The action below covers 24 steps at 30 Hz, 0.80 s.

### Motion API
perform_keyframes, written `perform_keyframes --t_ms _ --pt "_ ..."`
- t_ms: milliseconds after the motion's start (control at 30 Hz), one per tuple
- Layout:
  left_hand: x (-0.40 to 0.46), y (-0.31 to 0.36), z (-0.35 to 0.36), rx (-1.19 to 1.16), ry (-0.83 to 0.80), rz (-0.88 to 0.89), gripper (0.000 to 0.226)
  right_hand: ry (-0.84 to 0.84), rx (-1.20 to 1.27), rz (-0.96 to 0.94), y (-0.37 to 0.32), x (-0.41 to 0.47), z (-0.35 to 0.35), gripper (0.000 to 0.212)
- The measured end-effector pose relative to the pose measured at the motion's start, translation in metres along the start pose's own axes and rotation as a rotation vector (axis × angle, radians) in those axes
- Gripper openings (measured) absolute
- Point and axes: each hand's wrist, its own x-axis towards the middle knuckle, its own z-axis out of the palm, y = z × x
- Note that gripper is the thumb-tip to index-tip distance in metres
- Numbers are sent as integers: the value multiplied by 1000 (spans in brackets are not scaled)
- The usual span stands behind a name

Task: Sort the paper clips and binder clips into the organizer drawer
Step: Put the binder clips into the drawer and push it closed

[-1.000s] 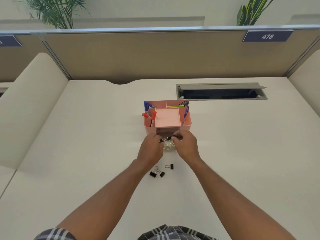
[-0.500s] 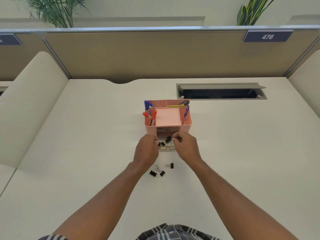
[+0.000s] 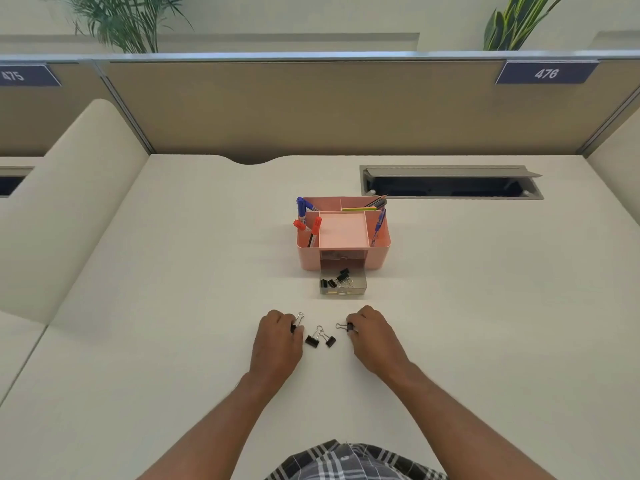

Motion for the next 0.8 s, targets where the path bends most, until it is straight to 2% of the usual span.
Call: perform_keyframes --t_ms 167,333,433,600,800 --pt "5 7 -2 30 7 81 14 6 69 49 1 5 -11 17" --pt "27 34 -14 -66 111 212 22 166 157 77 -4 23 -34 14" --pt "52 57 -17 -92 111 287 22 226 152 76 -10 40 -47 17" --pt "82 76 -9 -83 -1 263 23 210 80 91 -19 64 -59 19" --pt "87 73 -5 -124 -19 241 28 207 72 78 -21 71 -60 21"
